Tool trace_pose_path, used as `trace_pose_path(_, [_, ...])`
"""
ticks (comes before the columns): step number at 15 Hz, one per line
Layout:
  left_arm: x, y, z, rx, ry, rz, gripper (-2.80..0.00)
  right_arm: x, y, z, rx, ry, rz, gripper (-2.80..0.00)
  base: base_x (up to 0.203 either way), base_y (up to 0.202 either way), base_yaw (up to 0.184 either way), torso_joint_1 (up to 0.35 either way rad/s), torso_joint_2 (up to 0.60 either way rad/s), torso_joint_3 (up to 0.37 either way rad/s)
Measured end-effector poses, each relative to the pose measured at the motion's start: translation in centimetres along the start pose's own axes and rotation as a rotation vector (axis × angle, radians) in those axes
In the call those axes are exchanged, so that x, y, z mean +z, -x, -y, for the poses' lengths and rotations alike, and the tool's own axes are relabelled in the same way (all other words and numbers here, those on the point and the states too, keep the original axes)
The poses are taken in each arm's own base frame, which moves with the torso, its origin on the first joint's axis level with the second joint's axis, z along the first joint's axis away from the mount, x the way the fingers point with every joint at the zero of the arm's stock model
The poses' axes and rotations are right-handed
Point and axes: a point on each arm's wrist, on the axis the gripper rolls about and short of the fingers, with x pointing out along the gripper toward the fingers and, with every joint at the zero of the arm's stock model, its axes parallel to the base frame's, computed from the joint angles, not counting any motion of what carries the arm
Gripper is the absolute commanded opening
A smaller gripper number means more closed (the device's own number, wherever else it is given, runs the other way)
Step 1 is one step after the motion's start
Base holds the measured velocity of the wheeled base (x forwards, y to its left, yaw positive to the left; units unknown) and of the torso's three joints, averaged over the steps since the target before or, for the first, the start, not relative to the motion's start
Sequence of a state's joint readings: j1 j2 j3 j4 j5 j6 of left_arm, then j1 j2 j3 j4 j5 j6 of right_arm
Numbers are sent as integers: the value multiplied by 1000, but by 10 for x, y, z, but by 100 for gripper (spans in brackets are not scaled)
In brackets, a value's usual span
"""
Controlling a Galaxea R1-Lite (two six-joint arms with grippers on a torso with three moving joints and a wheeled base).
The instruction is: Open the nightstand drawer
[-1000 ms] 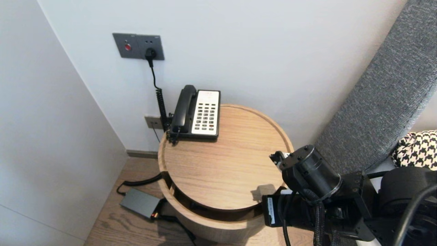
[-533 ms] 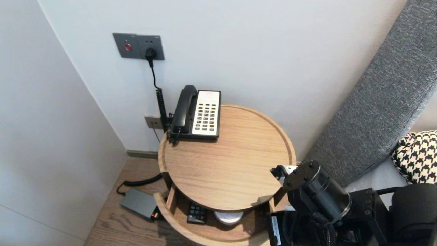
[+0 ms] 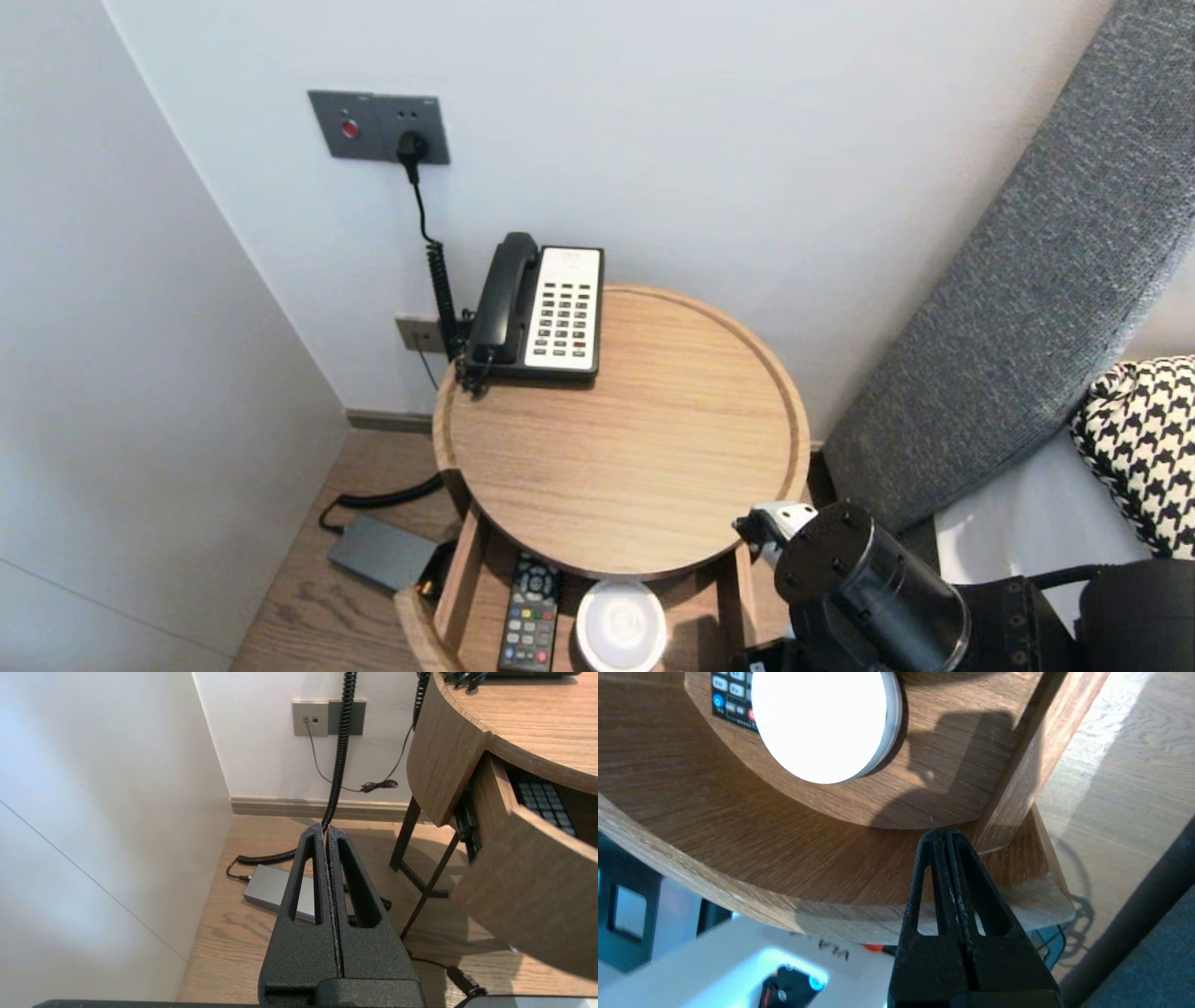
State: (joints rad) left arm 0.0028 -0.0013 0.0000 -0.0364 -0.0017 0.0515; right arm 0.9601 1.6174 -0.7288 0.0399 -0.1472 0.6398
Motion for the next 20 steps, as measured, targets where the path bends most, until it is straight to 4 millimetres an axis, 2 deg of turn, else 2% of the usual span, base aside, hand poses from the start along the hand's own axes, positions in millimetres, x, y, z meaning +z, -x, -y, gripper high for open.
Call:
trace_pose_path(6, [0, 0, 0, 0, -1, 0, -280, -17, 5, -7, 29, 59, -30, -280, 0, 0, 0, 0, 0, 0])
trace_pose_path(13, [0, 0, 0, 0, 0, 0, -280, -32, 9, -6, 39, 102, -61, -280, 0, 0, 0, 0, 0, 0])
trace_pose_path(20, [0, 0, 0, 0, 0, 0, -280, -32, 12, -10, 55, 102, -54, -280, 0, 0, 0, 0, 0, 0])
